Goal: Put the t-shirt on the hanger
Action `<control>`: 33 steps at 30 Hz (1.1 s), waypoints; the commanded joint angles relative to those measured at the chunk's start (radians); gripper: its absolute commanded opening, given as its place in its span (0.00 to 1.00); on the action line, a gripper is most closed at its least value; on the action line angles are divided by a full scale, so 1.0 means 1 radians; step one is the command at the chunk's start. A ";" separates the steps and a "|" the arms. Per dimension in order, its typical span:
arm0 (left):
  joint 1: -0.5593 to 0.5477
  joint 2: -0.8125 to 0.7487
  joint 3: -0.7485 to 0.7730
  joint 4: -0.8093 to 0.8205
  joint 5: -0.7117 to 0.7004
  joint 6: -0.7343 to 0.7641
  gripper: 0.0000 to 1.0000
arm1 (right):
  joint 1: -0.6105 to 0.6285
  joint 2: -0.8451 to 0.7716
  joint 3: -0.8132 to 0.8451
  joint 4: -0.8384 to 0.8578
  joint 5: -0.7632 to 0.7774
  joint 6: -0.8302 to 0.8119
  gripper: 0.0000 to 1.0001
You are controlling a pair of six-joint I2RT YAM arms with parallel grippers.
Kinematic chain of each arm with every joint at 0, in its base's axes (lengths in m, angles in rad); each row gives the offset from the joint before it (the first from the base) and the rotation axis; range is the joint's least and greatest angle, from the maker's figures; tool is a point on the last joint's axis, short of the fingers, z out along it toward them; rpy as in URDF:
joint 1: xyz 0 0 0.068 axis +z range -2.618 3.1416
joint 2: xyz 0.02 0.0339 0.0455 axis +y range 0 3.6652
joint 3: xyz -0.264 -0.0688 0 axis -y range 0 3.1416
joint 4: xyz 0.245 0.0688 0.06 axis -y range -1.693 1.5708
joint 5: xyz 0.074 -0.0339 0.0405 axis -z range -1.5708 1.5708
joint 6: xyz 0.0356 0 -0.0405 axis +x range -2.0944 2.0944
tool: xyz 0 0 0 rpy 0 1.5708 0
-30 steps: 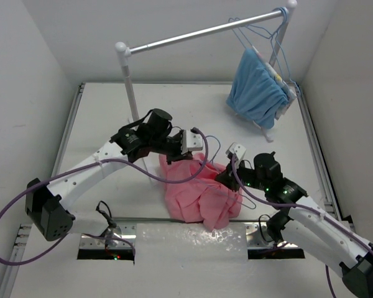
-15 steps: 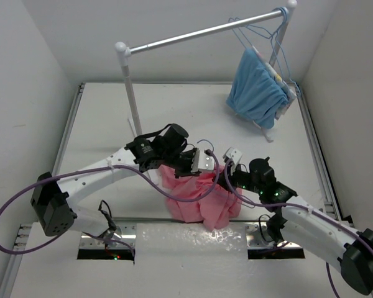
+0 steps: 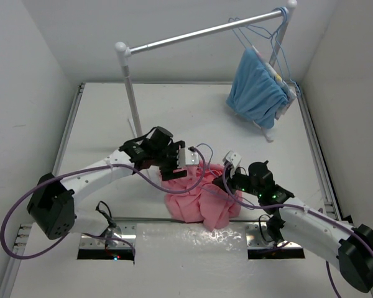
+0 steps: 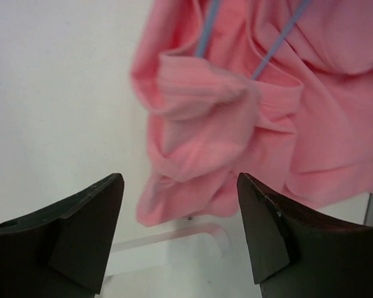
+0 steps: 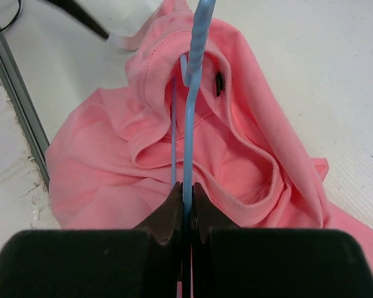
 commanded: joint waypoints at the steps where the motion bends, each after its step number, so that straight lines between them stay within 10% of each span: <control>1: -0.007 0.006 -0.054 0.053 0.071 0.058 0.71 | 0.003 -0.007 0.000 0.082 -0.020 -0.019 0.00; 17: -0.007 0.205 -0.056 0.371 0.065 0.037 0.74 | 0.003 0.023 0.037 0.048 -0.073 -0.051 0.00; 28: -0.004 0.295 0.099 0.207 0.398 -0.078 0.03 | 0.002 -0.006 0.076 -0.032 -0.046 -0.125 0.00; 33: -0.001 0.207 0.073 0.193 0.225 -0.130 0.00 | 0.003 -0.038 0.092 -0.055 0.092 -0.148 0.00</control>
